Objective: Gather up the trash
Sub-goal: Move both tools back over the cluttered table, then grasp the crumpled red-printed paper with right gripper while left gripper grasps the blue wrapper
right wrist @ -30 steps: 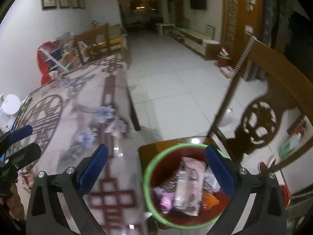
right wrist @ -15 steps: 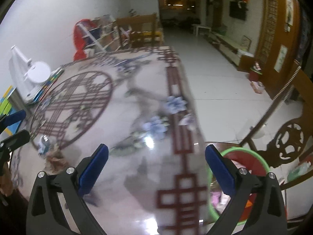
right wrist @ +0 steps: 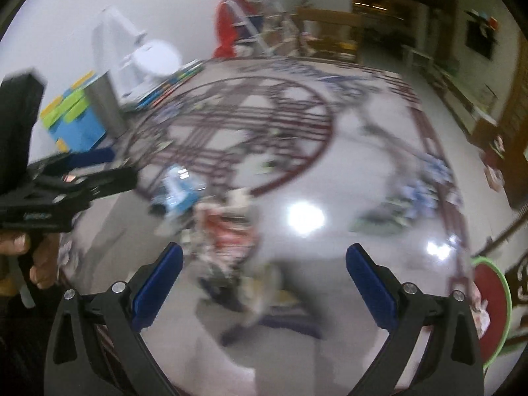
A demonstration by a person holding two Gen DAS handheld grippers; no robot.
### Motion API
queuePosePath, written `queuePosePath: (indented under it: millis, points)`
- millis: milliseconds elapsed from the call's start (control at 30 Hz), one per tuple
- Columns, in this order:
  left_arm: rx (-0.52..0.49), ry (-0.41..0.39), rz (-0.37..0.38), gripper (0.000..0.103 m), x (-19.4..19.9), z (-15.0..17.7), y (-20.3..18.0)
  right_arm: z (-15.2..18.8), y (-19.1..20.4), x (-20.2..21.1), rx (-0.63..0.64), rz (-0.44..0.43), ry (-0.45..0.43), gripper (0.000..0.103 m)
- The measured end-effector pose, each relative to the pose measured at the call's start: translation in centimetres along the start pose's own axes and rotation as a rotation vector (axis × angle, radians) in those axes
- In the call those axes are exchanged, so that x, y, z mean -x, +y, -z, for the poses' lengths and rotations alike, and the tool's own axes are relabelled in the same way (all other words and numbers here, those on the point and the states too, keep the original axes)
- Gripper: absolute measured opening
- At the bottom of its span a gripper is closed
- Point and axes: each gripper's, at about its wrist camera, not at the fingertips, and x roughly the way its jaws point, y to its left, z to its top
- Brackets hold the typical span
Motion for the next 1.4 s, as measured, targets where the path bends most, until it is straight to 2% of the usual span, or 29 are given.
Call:
queuePosePath:
  millis: [100, 233, 367, 467, 633, 800, 900, 967, 1033, 1267, 1300, 1367, 1400]
  points:
    - [0.015, 0.012, -0.004, 0.097, -0.4, 0.3, 0.7, -0.2, 2.3, -1.6, 0.059, -0.012, 0.026, 0.096]
    - [0.041, 0.043, -0.006, 0.097, -1.7, 0.4, 1.6, 0.1, 3.5, -3.9, 0.112, 0.008, 0.062, 0.096]
    - [0.067, 0.061, -0.011, 0.097, -2.8, 0.3, 2.0, 0.2, 3.1, -5.6, 0.104, 0.011, 0.086, 0.096]
    - [0.040, 0.083, -0.046, 0.097, -3.9, 0.3, 1.6, 0.1, 2.5, -6.6, 0.087, 0.015, 0.098, 0.096]
    - [0.010, 0.131, -0.047, 0.097, -5.6, 0.6, 0.9, 0.2, 1.9, -7.4, 0.074, -0.004, 0.113, 0.096]
    - [-0.015, 0.168, -0.056, 0.097, -6.8, 0.9, 0.7, 0.1, 1.7, -7.7, 0.094, 0.014, 0.110, 0.094]
    - [-0.014, 0.179, -0.060, 0.097, -7.3, 1.0, 0.8, 0.0, 1.0, -8.0, 0.098, 0.023, 0.111, 0.085]
    - [-0.016, 0.185, -0.063, 0.097, -7.6, 1.0, 0.9, 0.0, 0.4, -8.1, 0.086, 0.018, 0.124, 0.069]
    - [-0.018, 0.185, -0.069, 0.097, -7.9, 1.0, 0.8, 0.0, -0.1, -8.3, 0.077, 0.015, 0.137, 0.062]
    - [-0.044, 0.180, -0.091, 0.096, -9.0, 0.9, 0.4, 0.1, -0.9, -8.1, 0.060, -0.007, 0.137, 0.056]
    - [-0.047, 0.180, -0.091, 0.094, -9.0, 0.9, 0.4, 0.0, -1.0, -8.1, 0.059, -0.009, 0.138, 0.056]
    - [-0.047, 0.186, -0.090, 0.080, -9.2, 0.9, 0.4, 0.0, -1.0, -8.1, 0.058, -0.009, 0.137, 0.056]
    - [-0.045, 0.181, -0.092, 0.079, -9.1, 0.9, 0.4, 0.0, -1.1, -8.1, 0.057, -0.011, 0.137, 0.055]
